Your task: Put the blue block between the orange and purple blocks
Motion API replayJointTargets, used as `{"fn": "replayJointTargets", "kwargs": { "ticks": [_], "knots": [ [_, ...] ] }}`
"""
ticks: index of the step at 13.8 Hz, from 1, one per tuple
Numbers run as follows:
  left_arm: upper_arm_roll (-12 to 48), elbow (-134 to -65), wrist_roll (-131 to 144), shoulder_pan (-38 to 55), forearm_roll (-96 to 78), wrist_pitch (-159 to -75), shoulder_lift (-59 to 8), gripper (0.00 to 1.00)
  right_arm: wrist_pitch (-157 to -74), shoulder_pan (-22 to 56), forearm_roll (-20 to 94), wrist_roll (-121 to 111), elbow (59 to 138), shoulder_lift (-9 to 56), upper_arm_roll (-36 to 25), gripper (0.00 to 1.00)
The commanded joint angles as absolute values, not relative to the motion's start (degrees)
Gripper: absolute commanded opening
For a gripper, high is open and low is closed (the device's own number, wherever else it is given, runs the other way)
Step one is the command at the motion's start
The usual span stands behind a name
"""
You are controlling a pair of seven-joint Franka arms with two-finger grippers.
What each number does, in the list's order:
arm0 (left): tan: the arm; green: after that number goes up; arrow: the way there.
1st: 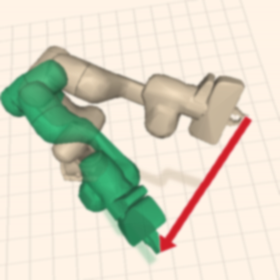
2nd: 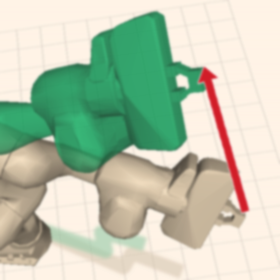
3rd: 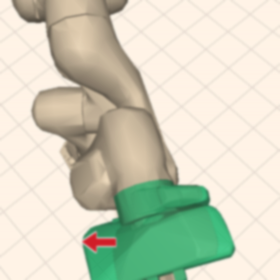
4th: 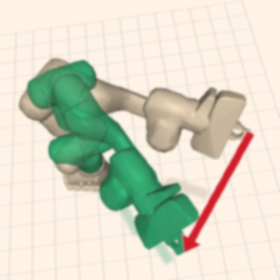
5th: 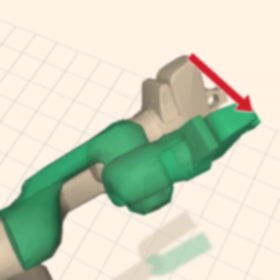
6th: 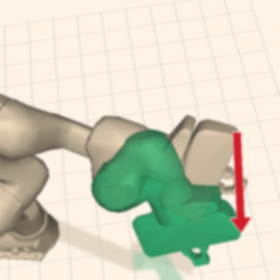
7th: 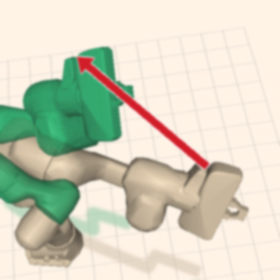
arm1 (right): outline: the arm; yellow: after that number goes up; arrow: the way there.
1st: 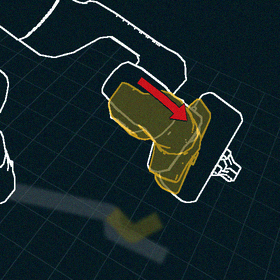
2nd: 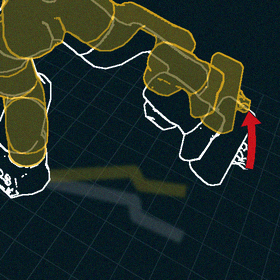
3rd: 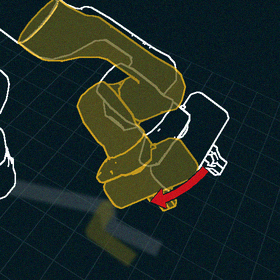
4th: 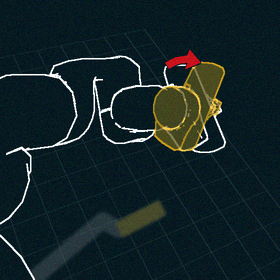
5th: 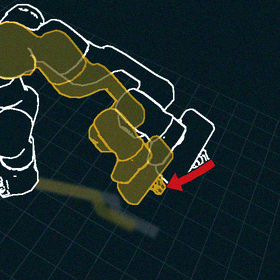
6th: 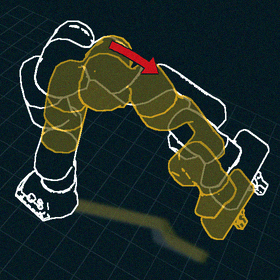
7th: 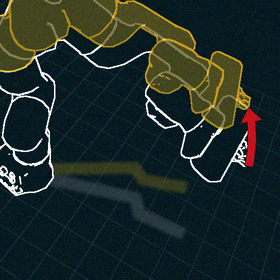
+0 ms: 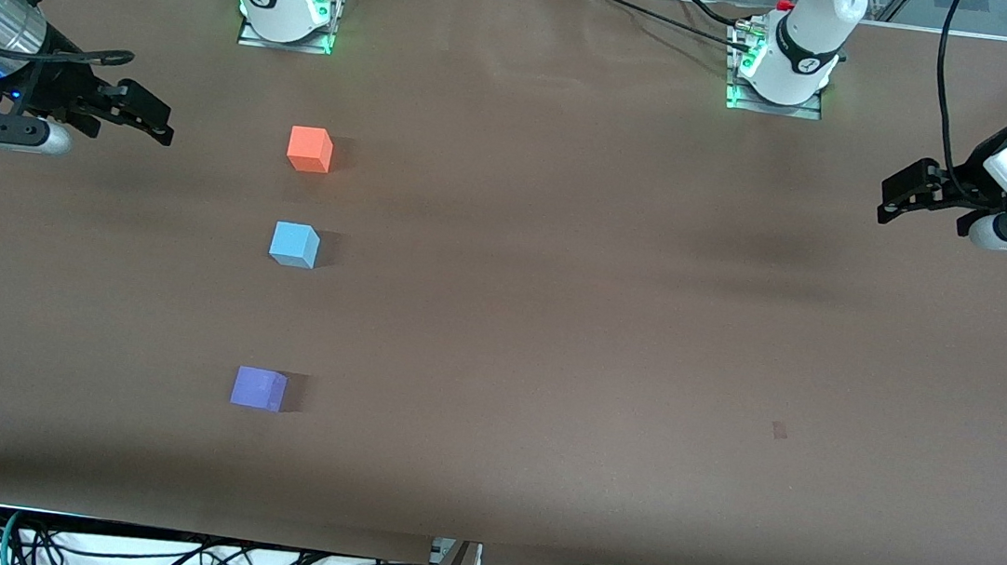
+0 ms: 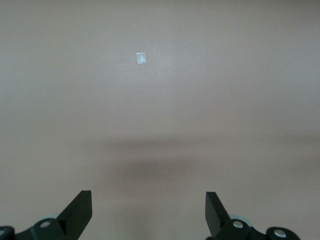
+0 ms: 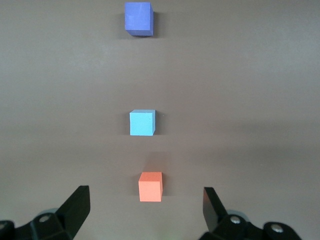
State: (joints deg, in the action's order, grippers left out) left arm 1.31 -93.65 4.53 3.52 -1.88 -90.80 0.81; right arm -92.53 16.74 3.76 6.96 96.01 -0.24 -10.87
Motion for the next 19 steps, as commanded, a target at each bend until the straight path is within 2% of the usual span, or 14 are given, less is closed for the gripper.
{"fn": "replayJointTargets", "kwargs": {
  "ticks": [1, 3, 4, 19],
  "knots": [
    [1.41, -92.02, 3.43, 3.52, -0.53, -89.38, 0.26, 1.0, -92.02, 5.22, 0.37, 5.63, 95.62, 0.17, 1.19, 1.0],
    [1.41, -92.02, 3.43, 3.52, -0.44, -89.38, 0.26, 1.0, -91.93, -0.33, 0.18, 4.75, 95.62, 0.18, 6.22, 1.0],
    [1.41, -92.02, 3.43, 3.52, -0.27, -89.38, 0.26, 1.0, -91.76, -0.87, 0.09, 3.27, 95.54, 0.09, 6.68, 1.0],
    [1.41, -92.02, 3.43, 3.52, -0.26, -89.47, 0.26, 1.0, -91.5, -0.79, 0.88, 2.99, 93.6, 0.62, 6.86, 1.0]
  ]
}}
